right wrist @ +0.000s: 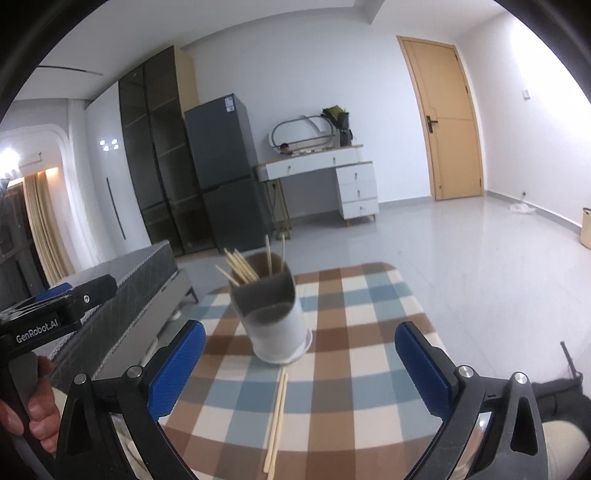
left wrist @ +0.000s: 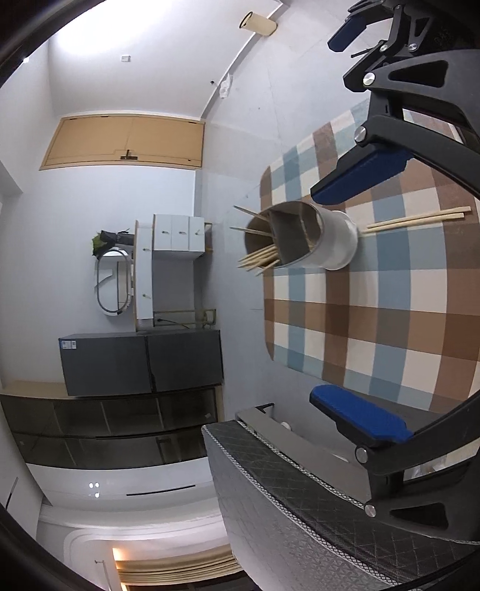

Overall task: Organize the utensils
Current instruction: 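Pull both open tools back from the utensil holder, then lower both open tools toward the last two chopsticks on the rug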

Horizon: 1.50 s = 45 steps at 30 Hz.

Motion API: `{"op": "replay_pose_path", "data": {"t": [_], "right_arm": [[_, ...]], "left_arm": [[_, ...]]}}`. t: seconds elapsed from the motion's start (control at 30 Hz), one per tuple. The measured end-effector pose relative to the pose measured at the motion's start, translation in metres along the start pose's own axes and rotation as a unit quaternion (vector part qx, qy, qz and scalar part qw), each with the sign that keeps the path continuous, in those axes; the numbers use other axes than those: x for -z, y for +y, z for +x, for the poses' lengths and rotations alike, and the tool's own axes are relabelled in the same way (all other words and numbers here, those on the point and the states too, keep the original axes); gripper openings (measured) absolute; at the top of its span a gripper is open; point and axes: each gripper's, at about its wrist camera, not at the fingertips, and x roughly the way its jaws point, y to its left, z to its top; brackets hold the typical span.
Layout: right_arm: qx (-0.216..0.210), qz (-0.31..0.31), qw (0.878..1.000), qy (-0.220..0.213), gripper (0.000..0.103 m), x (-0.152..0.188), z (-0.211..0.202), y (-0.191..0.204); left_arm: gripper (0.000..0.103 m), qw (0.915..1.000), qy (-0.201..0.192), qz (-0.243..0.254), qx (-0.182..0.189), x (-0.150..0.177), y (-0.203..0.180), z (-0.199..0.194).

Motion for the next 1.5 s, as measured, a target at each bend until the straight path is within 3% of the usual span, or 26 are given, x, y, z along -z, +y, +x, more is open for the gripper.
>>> {"op": "replay_pose_path", "data": {"t": [0.13,0.37,0.47,0.6,0.77,0.93,1.17,1.5], "right_arm": [[0.020,-0.024,0.999,-0.008,0.103,0.005,0.001,0.005],[0.016,-0.039,0.999,0.034,0.103,0.018,0.018,0.006],[0.014,-0.033,0.997,0.071,0.103,0.023,0.031,0.003],[0.039,-0.030,0.990,0.132,0.103,0.037,0.056,-0.004],[0.051,-0.036,0.983,0.173,0.103,0.051,0.082,-0.007],[0.046,-0.042,0.976,0.210,0.102,0.059,0.109,-0.004],[0.017,-0.033,0.966,0.257,0.098,0.061,0.155,-0.001],[-0.022,-0.103,0.947,0.303,0.090,0.062,0.230,0.030]], "left_arm": [[0.096,0.9999,0.006,-0.011,-0.007,0.010,0.003,0.002],[0.096,0.9990,0.034,-0.028,0.006,0.019,0.001,0.021],[0.096,0.9979,0.047,-0.036,0.028,0.024,-0.002,0.032],[0.096,0.9972,0.068,-0.024,0.020,0.032,-0.010,0.049],[0.096,0.9953,0.095,-0.011,0.012,0.052,-0.011,0.073],[0.095,0.9827,0.176,-0.054,0.021,0.066,0.004,0.109],[0.095,0.9711,0.222,-0.087,0.012,0.067,0.017,0.132],[0.095,0.9568,0.266,-0.118,-0.006,0.080,0.033,0.160]]}}
